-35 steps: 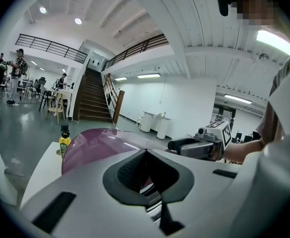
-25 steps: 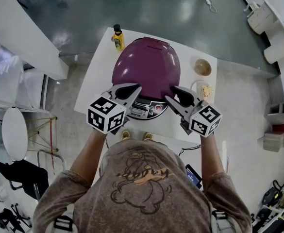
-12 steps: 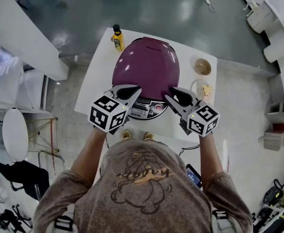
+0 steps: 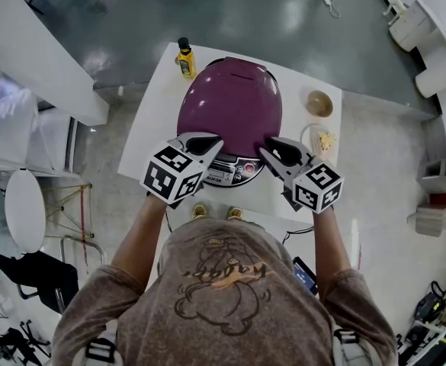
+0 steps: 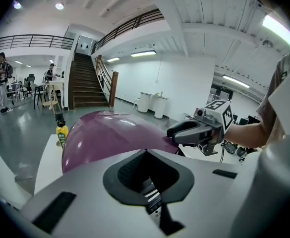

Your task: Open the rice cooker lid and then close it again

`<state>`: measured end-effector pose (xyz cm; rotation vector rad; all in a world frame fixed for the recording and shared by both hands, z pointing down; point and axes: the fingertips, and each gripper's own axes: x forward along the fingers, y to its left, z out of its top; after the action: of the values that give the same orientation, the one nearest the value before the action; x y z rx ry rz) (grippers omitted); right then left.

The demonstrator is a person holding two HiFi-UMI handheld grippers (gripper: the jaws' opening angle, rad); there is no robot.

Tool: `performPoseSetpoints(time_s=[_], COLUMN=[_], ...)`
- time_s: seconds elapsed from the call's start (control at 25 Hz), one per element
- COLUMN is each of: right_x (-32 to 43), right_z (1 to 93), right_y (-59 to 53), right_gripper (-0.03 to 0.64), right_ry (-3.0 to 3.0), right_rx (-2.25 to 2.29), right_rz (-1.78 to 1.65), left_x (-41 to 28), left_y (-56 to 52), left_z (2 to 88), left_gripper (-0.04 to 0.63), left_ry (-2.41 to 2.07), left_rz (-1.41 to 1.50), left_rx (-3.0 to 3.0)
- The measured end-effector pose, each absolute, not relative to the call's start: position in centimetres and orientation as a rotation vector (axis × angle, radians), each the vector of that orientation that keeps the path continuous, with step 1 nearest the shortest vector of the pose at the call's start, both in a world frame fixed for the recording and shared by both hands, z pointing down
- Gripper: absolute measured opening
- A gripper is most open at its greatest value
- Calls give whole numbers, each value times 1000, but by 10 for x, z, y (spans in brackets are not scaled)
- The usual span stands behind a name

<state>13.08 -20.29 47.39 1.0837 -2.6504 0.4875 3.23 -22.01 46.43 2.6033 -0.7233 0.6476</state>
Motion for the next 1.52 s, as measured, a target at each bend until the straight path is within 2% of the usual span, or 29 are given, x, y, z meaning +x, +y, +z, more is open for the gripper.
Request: performPoseSetpoints(time_s=[0.32, 0.48, 1.52], right_x=[134, 136, 135], right_z=[475, 477, 480], right_y=[-205, -209, -209], right_gripper=[66, 18, 5], right_ry=[-2631, -2595, -2508], right_rx=[1104, 1124, 1152], right_rz=[471, 433, 357], left_x=[32, 34, 40], left_y=[-220, -219, -212], left_z=[464, 465, 473], left_gripper=[20, 20, 18], left_ry=[-688, -667, -571], left_rz=[651, 661, 814], left_rx=[2576, 2571, 2517])
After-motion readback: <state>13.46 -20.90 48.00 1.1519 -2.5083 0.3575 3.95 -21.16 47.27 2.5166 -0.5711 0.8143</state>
